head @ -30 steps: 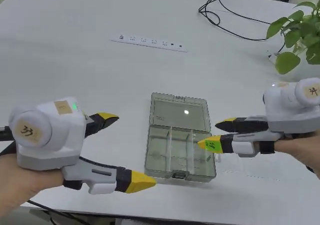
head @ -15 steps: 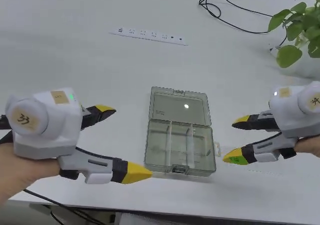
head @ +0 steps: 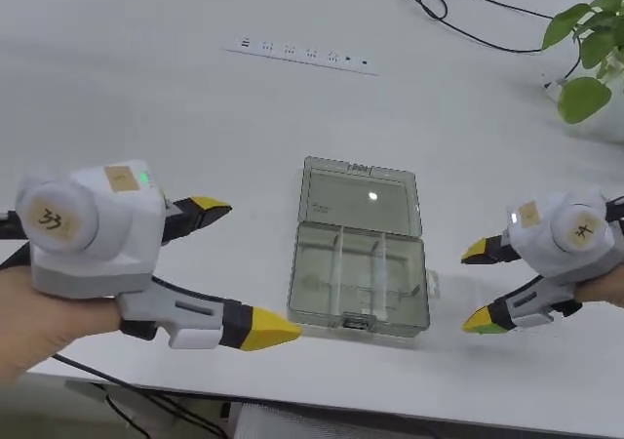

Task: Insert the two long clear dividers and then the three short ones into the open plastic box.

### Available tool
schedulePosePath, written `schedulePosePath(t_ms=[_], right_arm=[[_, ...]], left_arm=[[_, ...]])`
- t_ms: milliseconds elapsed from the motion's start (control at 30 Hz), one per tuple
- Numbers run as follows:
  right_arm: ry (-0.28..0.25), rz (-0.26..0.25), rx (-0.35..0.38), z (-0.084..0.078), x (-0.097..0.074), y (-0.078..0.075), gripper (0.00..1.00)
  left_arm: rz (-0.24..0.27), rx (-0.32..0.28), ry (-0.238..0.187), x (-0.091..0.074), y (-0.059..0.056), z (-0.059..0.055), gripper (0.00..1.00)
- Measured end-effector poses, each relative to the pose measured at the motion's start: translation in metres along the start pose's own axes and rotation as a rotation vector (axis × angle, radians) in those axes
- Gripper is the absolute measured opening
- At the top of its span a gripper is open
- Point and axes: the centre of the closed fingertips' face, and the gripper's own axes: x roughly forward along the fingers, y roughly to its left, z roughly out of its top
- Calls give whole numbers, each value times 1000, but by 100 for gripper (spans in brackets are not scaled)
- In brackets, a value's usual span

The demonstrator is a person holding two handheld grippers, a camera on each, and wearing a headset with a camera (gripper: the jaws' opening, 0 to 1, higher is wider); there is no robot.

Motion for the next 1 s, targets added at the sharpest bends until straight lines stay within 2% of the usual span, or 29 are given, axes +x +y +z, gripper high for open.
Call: schedulePosePath(t_ms=[100,433,600,700,900,1000], right_arm=[[33,4,-17,-6,5,-2,51],[98,29,-75,-20,16,-7,45],[109,22,-95,-24,19,-12,42],[129,4,-148,-27,19,-15,40],[135,7,-152,-27,19,-14,38],[138,5,-158,-27,20,-13,33]], left_arm=[[-1,1,-3,0,0,0,100],[-2,-2,0,2,2,-2,100],[1,-4,-4,2,3,-1,100],[4,-4,-3,2,5,-2,100],[6,-4,-6,2,6,-2,100],[6,-5,-11,1,6,-1,100]])
